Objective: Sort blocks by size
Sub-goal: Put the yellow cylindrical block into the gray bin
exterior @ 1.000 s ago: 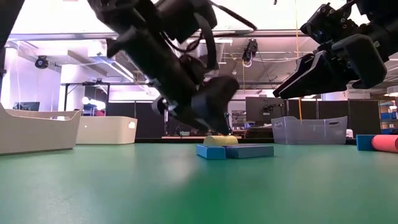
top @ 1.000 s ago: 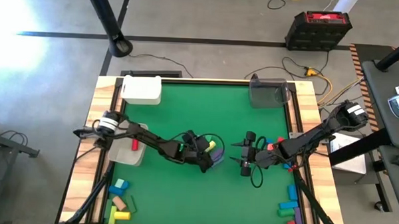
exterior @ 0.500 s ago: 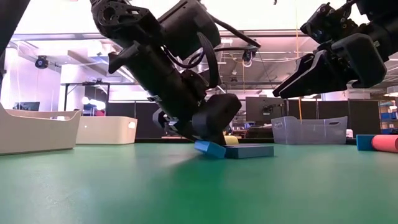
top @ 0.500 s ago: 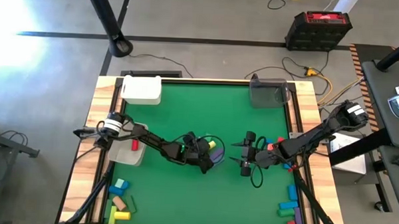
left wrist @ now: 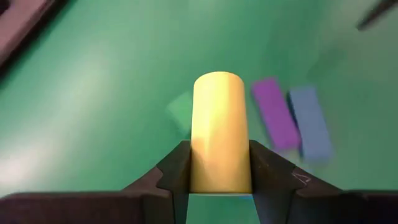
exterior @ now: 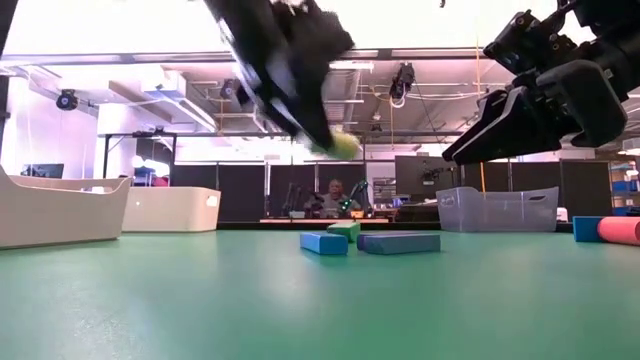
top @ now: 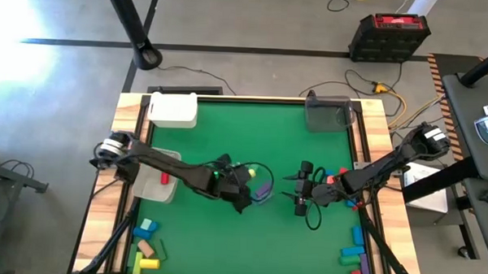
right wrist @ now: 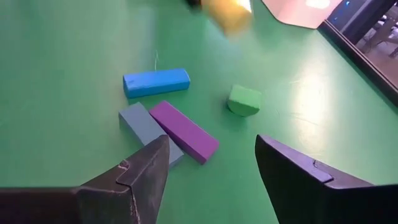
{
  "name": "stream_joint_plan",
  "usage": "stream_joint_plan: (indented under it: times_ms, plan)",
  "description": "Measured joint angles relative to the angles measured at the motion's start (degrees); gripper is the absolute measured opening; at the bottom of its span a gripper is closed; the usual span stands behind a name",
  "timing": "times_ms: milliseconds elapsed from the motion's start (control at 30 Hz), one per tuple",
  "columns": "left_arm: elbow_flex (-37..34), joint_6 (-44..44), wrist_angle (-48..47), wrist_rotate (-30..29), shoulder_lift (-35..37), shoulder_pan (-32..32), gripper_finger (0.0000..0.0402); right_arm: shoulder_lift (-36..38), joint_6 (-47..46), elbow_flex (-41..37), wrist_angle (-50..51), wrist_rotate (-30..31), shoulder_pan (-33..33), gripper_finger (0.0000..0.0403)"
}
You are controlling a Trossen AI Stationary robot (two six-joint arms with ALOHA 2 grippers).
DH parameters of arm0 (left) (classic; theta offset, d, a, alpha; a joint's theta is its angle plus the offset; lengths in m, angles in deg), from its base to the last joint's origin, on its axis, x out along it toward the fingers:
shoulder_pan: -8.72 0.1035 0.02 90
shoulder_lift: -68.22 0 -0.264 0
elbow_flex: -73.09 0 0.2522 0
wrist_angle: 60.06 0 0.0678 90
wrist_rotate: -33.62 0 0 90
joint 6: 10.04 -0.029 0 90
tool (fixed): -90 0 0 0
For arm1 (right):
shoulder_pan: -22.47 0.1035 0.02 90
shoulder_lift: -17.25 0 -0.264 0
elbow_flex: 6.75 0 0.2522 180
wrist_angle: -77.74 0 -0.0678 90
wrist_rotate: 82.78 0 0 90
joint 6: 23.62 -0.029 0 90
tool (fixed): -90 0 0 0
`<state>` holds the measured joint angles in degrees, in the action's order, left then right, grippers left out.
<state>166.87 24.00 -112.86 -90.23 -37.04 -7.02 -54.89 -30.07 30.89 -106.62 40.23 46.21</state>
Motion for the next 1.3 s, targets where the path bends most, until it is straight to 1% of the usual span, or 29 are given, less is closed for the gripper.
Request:
stream_joint_plan:
  times_ms: [67, 167, 233, 333, 367, 467, 533, 600, 700, 967, 1167, 1300]
  plan:
    - [3.4, 3.7, -11.7, 1.6, 2.1, -1.2, 0.0112, 0.0, 0.0, 0.0, 0.0, 0.0, 0.0, 0.023]
    - [6.7, 15.2, -29.6, 4.3, 3.9, -3.0, 0.0113, 0.0, 0.0, -0.1, 0.2, 0.0, 0.0, 0.0233]
    - [6.9, 23.8, -40.1, 7.0, 4.4, -4.3, 0.0114, -0.1, -0.2, -0.3, 0.2, 0.0, 0.0, 0.0235]
    - [5.7, 36.3, -51.4, 11.1, 5.3, -5.8, 0.0114, -0.1, -0.6, -0.4, 0.2, 0.0, 0.0, 0.0237]
    - [4.6, 39.3, -51.9, 12.5, 5.7, -6.0, 0.0114, -0.1, -0.6, -0.5, 0.2, 0.0, 0.0, 0.0238]
    - [-0.2, 44.0, -47.3, 18.1, 7.2, -5.3, 0.0115, -0.1, -0.6, -0.5, 0.2, 0.0, 0.0, 0.0236]
    - [-3.1, 48.2, -48.4, 21.1, 7.5, -4.3, 0.0115, -0.1, -0.6, -0.5, 0.3, 0.0, 0.0, 0.0233]
    - [-6.6, 50.3, -51.5, 24.3, 7.6, -3.6, 0.0115, -0.1, -0.6, -0.5, 0.3, 0.0, 0.0, 0.0229]
    - [-12.5, 50.6, -49.2, 27.6, 9.9, -2.5, 0.0116, -0.1, -0.6, -0.5, 0.3, 0.0, 0.0, 0.0224]
    - [-24.1, 52.9, -45.3, 27.1, 18.1, 2.9, 0.0116, -0.1, -0.4, -0.6, 0.3, 0.0, -0.2, 0.023]
    - [-31.9, 48.5, -32.3, 25.9, 23.3, 6.3, 0.0116, -0.1, -0.4, -0.6, 0.3, 0.0, -0.2, 0.0227]
    - [-35.5, 48.5, -28.9, 25.5, 24.6, 7.4, 0.0116, -0.1, -0.4, -0.6, 0.3, 0.0, -0.2, 0.0222]
